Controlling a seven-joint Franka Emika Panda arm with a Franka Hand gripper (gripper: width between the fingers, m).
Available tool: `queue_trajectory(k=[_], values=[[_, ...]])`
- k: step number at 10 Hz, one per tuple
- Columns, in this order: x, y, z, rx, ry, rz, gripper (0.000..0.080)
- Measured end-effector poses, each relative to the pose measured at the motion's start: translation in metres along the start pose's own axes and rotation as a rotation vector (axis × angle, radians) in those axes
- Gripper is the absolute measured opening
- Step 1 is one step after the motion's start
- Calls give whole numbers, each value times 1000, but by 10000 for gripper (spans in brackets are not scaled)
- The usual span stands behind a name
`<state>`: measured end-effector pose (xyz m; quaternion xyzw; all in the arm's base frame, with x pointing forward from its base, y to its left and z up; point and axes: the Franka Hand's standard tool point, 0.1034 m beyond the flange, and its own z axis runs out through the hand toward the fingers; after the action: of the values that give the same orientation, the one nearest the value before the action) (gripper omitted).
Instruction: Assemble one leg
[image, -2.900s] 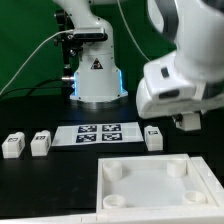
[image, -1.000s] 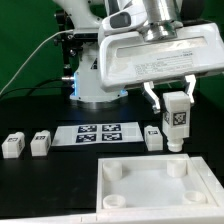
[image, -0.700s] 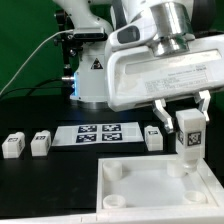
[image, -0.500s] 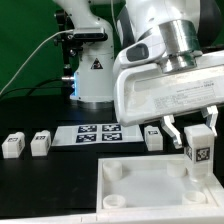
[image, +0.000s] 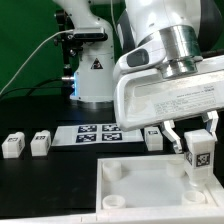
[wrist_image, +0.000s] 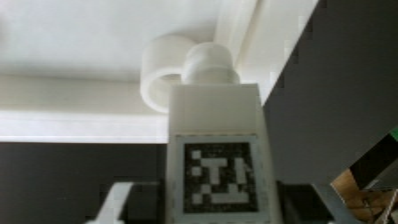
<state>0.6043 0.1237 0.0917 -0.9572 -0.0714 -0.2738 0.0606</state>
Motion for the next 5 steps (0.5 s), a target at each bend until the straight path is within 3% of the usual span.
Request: queue_trajectory(k=[2, 5], values=[[3, -11, -4, 7, -32, -2, 294], [3, -9, -5, 0, -24, -12, 294]])
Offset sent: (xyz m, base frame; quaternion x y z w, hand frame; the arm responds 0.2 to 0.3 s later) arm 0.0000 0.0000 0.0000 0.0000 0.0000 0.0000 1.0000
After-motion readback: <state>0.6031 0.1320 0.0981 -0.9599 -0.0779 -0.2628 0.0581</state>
